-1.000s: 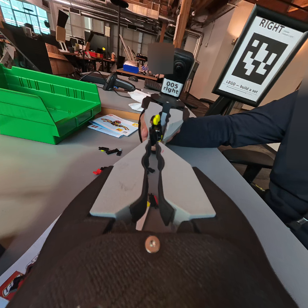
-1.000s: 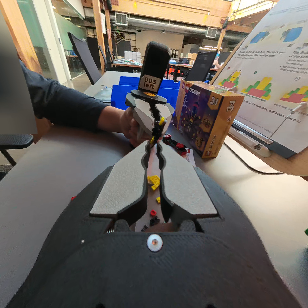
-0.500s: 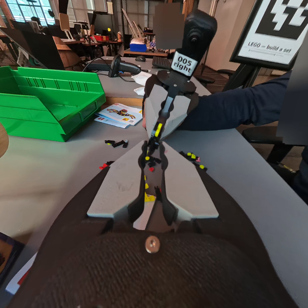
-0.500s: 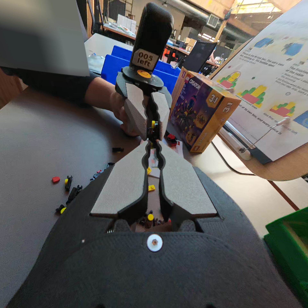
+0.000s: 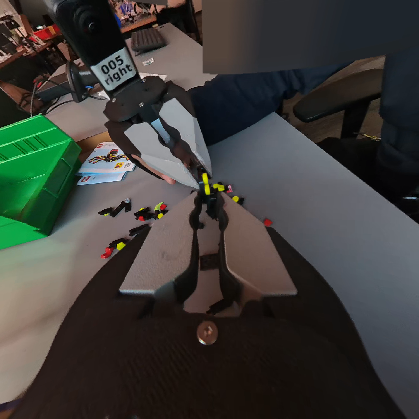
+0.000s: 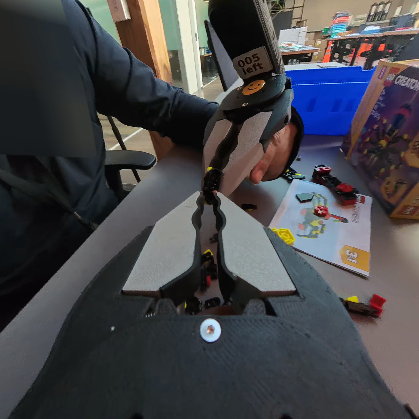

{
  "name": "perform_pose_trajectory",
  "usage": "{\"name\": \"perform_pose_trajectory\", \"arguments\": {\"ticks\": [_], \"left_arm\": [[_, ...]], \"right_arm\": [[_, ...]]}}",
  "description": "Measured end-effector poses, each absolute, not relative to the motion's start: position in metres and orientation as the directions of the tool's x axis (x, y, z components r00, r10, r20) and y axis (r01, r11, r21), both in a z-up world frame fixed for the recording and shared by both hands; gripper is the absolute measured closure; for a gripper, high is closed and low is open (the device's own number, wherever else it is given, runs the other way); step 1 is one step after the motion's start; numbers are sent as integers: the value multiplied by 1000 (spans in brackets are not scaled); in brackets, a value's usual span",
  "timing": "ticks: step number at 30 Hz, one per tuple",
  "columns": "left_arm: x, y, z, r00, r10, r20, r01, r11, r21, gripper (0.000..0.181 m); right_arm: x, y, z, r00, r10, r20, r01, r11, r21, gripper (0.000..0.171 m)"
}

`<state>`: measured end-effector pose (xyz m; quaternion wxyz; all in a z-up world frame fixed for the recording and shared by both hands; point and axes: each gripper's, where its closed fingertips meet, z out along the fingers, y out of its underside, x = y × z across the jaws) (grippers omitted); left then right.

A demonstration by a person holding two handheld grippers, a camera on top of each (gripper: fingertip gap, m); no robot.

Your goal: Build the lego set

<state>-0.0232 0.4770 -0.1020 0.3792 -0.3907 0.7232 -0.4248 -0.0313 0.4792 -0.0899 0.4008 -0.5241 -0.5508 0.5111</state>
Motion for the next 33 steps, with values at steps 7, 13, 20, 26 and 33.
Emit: {"name": "perform_pose_trajectory", "arguments": {"ticks": [7,13,20,26,33], "left_arm": [[-15,513,-106,-239,-960,-147,-290,215,-933,172],[-11,517,-108,-196,-964,-179,-282,230,-931,172],[-14,517,-101,-205,-970,-130,-228,177,-957,172],[-16,527,-114,-166,-952,-257,-301,297,-906,175],[-4,493,-133,-278,-850,-447,-315,521,-793,178]], "right_arm": [[-36,515,-82,152,986,65,133,44,-990,162],[-32,523,-85,161,987,11,143,-12,-990,169],[-28,526,-74,136,985,-103,39,-110,-993,170],[-30,530,-86,148,976,-161,100,-177,-979,170],[-37,526,-93,44,884,-465,95,-467,-879,169]]}}
